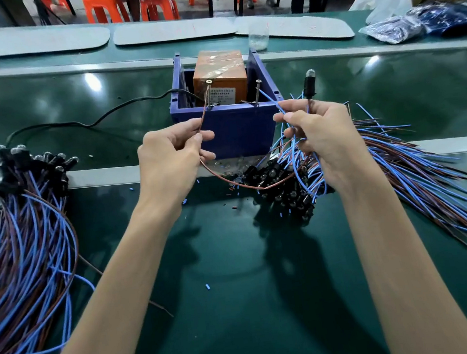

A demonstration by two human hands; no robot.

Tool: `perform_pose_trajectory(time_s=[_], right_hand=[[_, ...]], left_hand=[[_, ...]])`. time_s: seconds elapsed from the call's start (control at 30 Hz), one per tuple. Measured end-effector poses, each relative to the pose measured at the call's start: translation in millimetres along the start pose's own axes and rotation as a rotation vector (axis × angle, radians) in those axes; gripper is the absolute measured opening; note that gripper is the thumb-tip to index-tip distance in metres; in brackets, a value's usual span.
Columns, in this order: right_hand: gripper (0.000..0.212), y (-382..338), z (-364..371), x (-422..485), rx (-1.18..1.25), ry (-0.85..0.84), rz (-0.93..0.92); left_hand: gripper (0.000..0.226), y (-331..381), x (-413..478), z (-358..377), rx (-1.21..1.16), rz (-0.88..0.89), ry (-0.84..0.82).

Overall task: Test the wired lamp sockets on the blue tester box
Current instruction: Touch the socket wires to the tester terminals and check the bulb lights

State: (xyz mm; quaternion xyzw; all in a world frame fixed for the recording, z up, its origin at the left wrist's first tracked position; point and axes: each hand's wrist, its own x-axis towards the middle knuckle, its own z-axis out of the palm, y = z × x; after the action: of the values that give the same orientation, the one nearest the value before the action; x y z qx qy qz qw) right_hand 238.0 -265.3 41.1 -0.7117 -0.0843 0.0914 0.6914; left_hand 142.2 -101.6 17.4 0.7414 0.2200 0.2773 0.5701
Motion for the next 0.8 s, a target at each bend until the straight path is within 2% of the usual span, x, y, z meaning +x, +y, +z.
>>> perform_pose_trajectory(time_s=[0.8], right_hand=[[0.023, -0.7, -0.7, -1.3, -0.038, -0.006, -0.007]], left_hand=[[0.027, 1.3, 1.3, -3.9, 0.053, -0.003, -0.004]])
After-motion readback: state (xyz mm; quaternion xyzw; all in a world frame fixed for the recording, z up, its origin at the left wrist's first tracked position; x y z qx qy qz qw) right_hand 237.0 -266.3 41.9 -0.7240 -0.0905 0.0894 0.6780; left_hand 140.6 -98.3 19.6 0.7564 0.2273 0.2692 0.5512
